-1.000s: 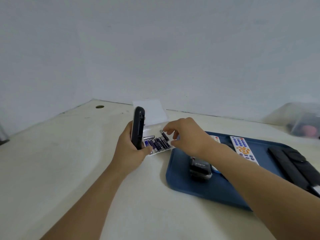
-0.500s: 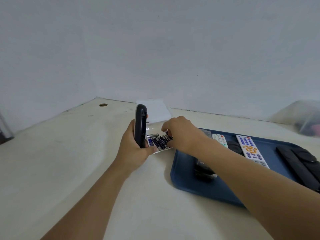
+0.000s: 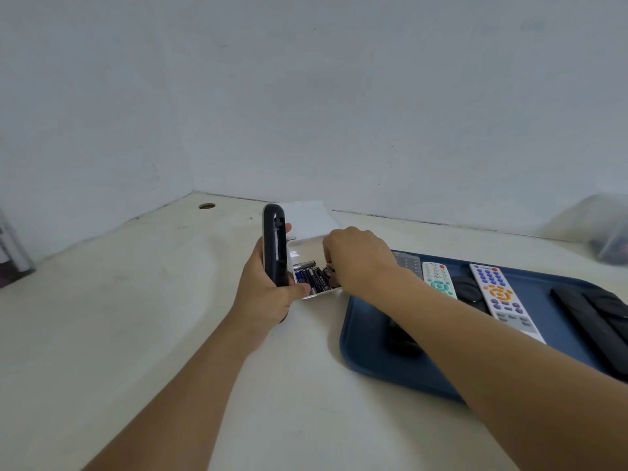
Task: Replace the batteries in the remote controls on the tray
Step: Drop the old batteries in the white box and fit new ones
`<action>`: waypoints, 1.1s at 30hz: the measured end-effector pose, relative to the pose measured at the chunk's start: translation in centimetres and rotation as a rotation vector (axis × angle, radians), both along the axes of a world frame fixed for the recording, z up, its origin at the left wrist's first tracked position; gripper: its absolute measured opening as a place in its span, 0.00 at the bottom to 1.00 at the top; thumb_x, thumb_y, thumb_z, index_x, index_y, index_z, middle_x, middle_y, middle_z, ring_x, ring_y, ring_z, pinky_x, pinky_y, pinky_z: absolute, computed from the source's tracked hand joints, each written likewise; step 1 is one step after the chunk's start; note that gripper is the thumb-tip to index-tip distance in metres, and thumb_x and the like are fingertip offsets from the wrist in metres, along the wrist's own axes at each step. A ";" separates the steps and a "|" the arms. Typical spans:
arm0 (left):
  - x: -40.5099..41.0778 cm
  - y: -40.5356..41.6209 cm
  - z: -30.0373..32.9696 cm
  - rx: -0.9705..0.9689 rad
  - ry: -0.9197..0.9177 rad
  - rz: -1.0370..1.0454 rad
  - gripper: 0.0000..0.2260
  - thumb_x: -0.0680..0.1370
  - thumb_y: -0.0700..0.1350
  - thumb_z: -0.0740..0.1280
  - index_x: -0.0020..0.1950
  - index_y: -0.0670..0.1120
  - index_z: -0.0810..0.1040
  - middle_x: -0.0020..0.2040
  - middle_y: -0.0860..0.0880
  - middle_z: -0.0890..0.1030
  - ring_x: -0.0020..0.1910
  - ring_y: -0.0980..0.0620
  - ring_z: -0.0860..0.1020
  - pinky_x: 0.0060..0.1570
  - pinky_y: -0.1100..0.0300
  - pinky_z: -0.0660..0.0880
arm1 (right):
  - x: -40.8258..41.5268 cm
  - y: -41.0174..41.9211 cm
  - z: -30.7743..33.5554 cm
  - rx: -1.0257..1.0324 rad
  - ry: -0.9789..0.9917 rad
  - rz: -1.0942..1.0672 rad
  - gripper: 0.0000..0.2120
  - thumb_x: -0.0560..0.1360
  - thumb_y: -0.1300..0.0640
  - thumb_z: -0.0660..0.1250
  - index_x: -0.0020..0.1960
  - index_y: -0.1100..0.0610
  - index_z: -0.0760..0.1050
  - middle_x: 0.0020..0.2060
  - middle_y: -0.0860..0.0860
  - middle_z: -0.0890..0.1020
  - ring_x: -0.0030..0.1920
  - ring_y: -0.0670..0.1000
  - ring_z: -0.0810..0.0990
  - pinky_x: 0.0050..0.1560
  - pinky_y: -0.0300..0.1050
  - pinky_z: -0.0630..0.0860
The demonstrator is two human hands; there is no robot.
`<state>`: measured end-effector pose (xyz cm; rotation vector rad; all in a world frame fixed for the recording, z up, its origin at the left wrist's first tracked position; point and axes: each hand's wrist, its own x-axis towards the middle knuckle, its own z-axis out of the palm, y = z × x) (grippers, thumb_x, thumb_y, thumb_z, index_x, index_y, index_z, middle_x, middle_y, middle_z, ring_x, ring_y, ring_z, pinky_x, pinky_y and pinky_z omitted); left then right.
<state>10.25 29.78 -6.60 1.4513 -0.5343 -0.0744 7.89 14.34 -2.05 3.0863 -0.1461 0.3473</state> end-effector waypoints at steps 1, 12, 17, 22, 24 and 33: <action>0.0 -0.1 0.0 -0.001 0.001 0.003 0.40 0.69 0.19 0.68 0.72 0.53 0.71 0.51 0.48 0.77 0.29 0.61 0.75 0.29 0.70 0.71 | -0.1 -0.2 -0.1 0.012 0.004 0.007 0.11 0.73 0.63 0.72 0.54 0.57 0.77 0.45 0.53 0.78 0.40 0.55 0.74 0.39 0.45 0.70; 0.3 -0.1 -0.5 0.013 -0.007 0.011 0.40 0.69 0.20 0.70 0.72 0.55 0.71 0.46 0.49 0.76 0.27 0.59 0.72 0.29 0.69 0.72 | 0.0 -2.9 -0.7 0.301 -0.034 0.144 0.12 0.74 0.61 0.71 0.57 0.55 0.82 0.50 0.52 0.85 0.50 0.53 0.83 0.53 0.51 0.80; 1.0 -0.3 -0.7 -0.008 0.054 0.076 0.37 0.70 0.25 0.74 0.70 0.56 0.72 0.41 0.50 0.77 0.29 0.59 0.75 0.28 0.69 0.71 | -1.3 -3.7 0.0 0.991 -0.103 0.168 0.07 0.74 0.64 0.74 0.51 0.64 0.83 0.41 0.58 0.86 0.25 0.44 0.79 0.26 0.37 0.74; 1.9 -0.5 -1.1 -0.022 0.125 0.121 0.34 0.70 0.31 0.77 0.66 0.61 0.74 0.48 0.48 0.81 0.34 0.52 0.75 0.30 0.64 0.70 | -2.1 -4.4 1.0 1.702 0.038 0.121 0.09 0.79 0.59 0.68 0.55 0.62 0.82 0.49 0.56 0.87 0.35 0.45 0.79 0.30 0.34 0.73; 1.9 -0.7 -1.2 -0.023 0.120 0.118 0.33 0.70 0.31 0.77 0.65 0.62 0.75 0.52 0.49 0.82 0.36 0.50 0.75 0.30 0.65 0.71 | -2.3 -4.5 0.8 1.759 0.056 0.119 0.08 0.79 0.58 0.68 0.54 0.59 0.83 0.48 0.55 0.87 0.39 0.46 0.80 0.33 0.35 0.74; 2.2 -0.8 -1.3 -0.026 0.201 0.170 0.29 0.71 0.38 0.79 0.67 0.55 0.76 0.39 0.44 0.75 0.36 0.45 0.73 0.37 0.54 0.72 | -4.2 -4.3 1.0 1.967 -0.027 0.093 0.06 0.77 0.58 0.70 0.48 0.61 0.81 0.42 0.56 0.86 0.37 0.47 0.84 0.37 0.35 0.80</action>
